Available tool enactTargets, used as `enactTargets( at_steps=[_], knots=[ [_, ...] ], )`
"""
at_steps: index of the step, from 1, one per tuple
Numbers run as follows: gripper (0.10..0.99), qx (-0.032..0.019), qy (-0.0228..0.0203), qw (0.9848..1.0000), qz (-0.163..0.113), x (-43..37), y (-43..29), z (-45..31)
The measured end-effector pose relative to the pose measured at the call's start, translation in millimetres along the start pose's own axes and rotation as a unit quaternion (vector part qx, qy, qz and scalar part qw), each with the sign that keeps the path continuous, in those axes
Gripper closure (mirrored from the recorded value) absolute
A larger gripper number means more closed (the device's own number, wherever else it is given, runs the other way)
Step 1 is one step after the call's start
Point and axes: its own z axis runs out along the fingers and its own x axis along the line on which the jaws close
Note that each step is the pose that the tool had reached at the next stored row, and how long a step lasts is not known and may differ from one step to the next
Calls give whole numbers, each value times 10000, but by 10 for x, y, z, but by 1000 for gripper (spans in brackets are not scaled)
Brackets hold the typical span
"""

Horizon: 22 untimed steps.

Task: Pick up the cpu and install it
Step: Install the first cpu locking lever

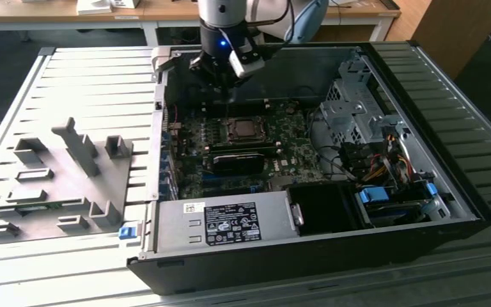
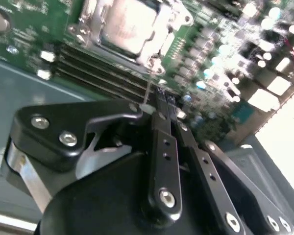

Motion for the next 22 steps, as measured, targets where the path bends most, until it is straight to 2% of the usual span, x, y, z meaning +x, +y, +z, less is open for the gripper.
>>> enactTargets(
  at_steps=[3,4,7,10,11,13,14,16,18,22],
  knots=[
    [980,-4,5,10000,1,-77,7,13],
    [980,-19,7,10000,1,-88,7,18],
    [980,-100,14,9999,2,-97,-4,38],
    [980,-112,17,9999,3,-102,-29,60],
    [980,-143,20,9999,4,-103,-37,66],
    [980,-244,28,9997,5,-106,-56,78],
    [980,-277,32,9996,5,-108,-64,85],
    [980,-271,31,9996,7,-110,-63,92],
    [980,-227,27,9997,6,-119,-60,97],
    [980,-218,26,9998,7,-170,-54,125]
  ],
)
